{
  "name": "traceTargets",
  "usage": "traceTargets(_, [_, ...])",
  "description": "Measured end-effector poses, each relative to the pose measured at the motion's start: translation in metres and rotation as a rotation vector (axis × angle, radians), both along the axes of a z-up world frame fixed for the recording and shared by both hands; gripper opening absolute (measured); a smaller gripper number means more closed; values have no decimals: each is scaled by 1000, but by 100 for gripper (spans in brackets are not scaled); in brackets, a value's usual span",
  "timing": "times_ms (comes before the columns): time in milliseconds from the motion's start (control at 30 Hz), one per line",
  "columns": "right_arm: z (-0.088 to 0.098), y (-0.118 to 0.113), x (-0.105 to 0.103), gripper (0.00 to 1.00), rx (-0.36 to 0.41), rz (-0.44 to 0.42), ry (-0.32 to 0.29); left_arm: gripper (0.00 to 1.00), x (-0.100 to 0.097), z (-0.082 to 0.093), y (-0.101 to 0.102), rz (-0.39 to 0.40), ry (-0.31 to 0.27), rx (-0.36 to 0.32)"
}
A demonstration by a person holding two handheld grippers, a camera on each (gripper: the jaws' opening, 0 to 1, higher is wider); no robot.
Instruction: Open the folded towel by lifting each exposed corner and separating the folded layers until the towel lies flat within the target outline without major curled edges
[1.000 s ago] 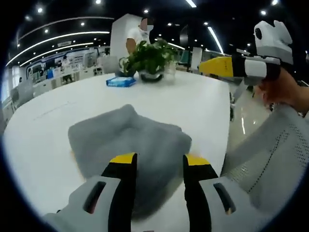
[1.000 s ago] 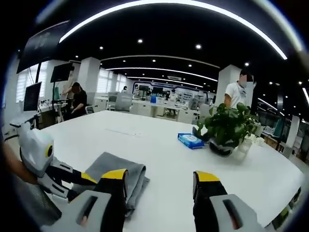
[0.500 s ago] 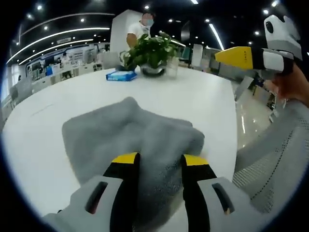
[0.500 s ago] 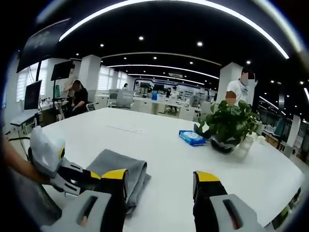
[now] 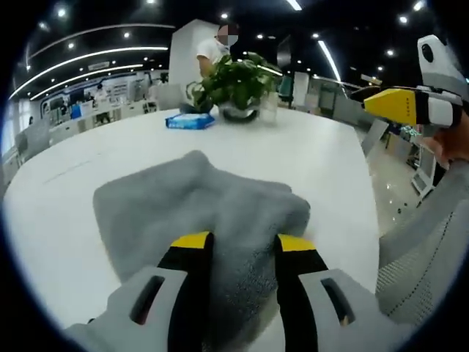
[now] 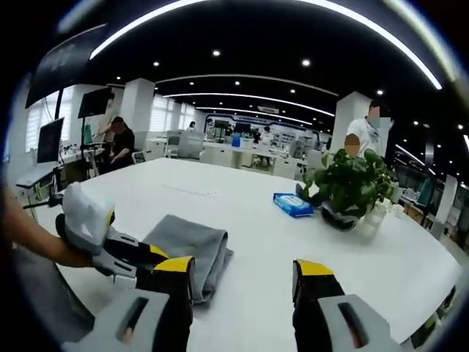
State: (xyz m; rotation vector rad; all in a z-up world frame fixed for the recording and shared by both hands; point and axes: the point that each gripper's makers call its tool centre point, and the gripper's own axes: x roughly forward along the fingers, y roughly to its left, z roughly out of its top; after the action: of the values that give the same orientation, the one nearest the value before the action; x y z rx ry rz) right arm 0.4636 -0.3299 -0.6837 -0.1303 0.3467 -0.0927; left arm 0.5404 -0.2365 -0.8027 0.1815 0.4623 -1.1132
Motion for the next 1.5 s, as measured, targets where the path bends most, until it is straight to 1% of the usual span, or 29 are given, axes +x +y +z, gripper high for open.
traceTargets(100, [0,0,0,53,0,-1,1,34,-4,3,-2,-8,-20,11])
traceTargets(167, [0,0,0,53,-1,0,2,34,-10,8,-8,-19,-22,-1])
traceTargets(200, [0,0,0,53,0,2,2,34,-15,12,-13,-29,-19,-20])
traceTargets(300, [0,1,0,53,-1,3,3,34,-24,17,-26,-49,-37,-36])
traceTargets(400, [0,0,0,53,3,-1,1,35,-30,15,-37,-63,-30,-47])
traceTargets(500, [0,-1,0,53,8,-6,-1,35,-33,9,-43,-66,-17,-39])
traceTargets(633, [0,-1,0,53,6,-3,0,34,-27,3,-43,-44,-28,-14])
traceTargets(767, [0,1,0,53,3,2,3,31,-25,2,-42,-32,-23,-11])
traceTargets(833, [-1,0,0,52,4,2,3,29,-23,1,-42,-22,-30,-4])
traceTargets(933, [-1,0,0,52,6,2,3,21,-20,1,-41,-7,-40,4])
traceTargets(1033, [-1,1,0,52,6,3,4,12,-13,1,-37,28,-29,14])
traceTargets(1100, [-1,1,0,52,5,6,6,9,-11,3,-38,33,-15,9])
traceTargets(1200, [-1,1,0,52,3,7,5,7,-12,2,-38,28,-17,17])
traceTargets(1333, [-2,1,0,52,5,6,8,5,-12,13,-37,27,-27,16])
traceTargets(1500, [-2,3,1,52,5,14,10,5,-6,33,-32,47,-24,-23])
